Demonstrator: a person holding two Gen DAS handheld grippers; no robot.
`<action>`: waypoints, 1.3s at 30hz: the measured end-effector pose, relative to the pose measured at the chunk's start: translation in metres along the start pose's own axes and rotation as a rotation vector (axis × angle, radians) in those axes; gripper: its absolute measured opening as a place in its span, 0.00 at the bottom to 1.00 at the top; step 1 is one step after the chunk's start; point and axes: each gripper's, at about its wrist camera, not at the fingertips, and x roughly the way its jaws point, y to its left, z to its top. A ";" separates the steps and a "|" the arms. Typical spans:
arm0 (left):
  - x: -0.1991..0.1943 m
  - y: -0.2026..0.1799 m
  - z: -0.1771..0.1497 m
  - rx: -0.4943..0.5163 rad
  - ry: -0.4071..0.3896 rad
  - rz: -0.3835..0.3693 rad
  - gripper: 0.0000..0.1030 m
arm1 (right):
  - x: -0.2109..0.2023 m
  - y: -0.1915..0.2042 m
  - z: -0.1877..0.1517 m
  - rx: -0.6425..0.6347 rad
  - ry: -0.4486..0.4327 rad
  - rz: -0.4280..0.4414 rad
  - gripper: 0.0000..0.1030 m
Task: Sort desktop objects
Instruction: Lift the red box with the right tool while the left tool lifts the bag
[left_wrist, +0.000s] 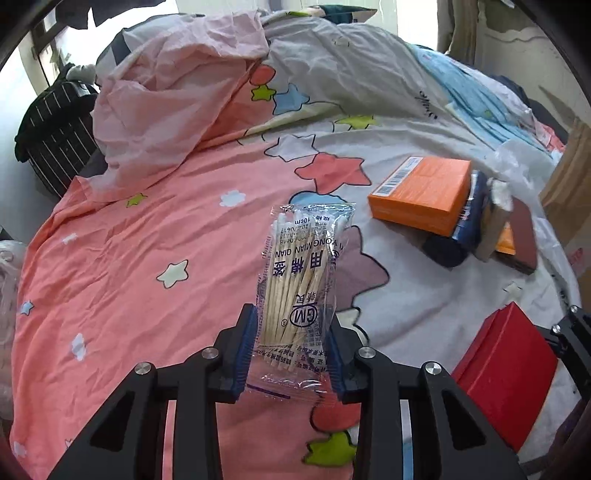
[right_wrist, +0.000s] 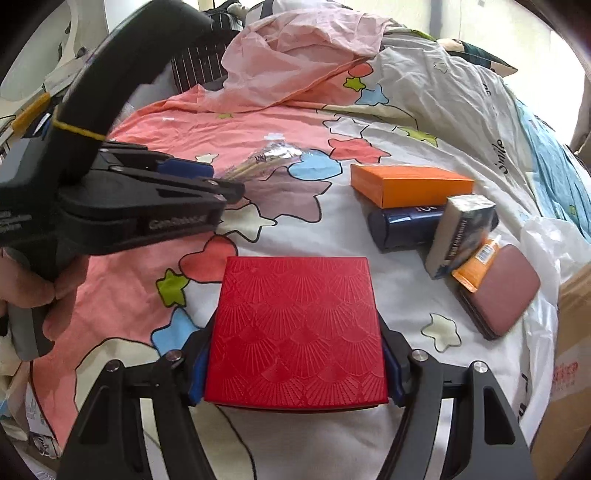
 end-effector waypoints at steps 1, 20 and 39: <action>-0.003 -0.002 -0.002 0.001 -0.003 -0.002 0.34 | -0.004 -0.001 -0.001 0.003 -0.004 -0.002 0.65; -0.078 -0.034 -0.037 -0.033 -0.076 -0.072 0.34 | -0.089 -0.005 -0.019 0.007 -0.081 -0.110 0.65; -0.157 -0.075 -0.029 0.000 -0.202 -0.103 0.34 | -0.179 -0.029 -0.027 0.036 -0.194 -0.215 0.65</action>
